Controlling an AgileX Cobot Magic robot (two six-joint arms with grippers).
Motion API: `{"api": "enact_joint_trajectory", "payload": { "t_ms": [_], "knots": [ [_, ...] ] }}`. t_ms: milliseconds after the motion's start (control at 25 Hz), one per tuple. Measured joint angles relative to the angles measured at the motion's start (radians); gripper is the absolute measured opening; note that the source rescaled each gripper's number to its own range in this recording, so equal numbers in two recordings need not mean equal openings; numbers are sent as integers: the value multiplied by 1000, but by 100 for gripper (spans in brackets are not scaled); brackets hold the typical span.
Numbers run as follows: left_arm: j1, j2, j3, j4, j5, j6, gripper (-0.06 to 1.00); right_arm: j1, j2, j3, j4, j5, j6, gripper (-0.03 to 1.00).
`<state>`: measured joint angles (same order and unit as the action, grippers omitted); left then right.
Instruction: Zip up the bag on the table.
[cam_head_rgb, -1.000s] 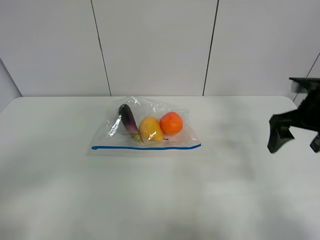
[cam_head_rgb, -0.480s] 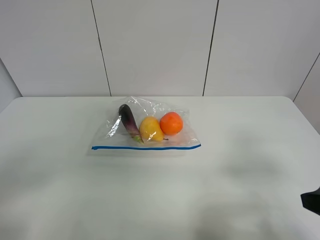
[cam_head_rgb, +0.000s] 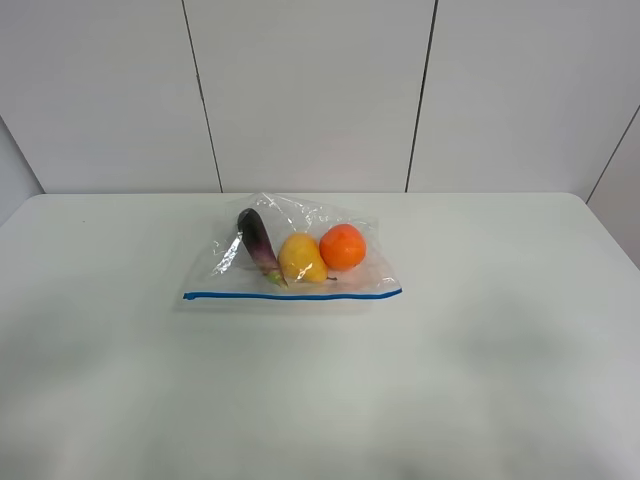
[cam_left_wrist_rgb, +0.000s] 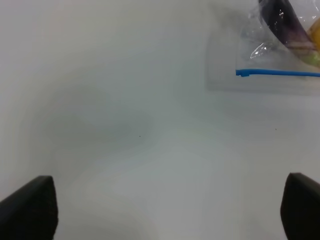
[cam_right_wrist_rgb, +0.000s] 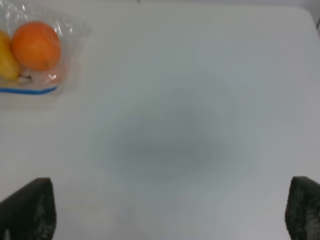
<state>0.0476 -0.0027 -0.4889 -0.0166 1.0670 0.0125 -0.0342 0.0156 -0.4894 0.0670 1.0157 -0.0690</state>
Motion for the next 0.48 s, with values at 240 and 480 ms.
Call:
{"api": "enact_joint_trajectory", "payload": {
  "t_ms": [240, 480],
  "knots": [
    [0, 0, 0, 0, 0, 0, 100, 0, -21, 0, -1, 1, 0, 100],
    [0, 0, 0, 0, 0, 0, 100, 0, -23, 0, -1, 1, 0, 100]
  ]
}}
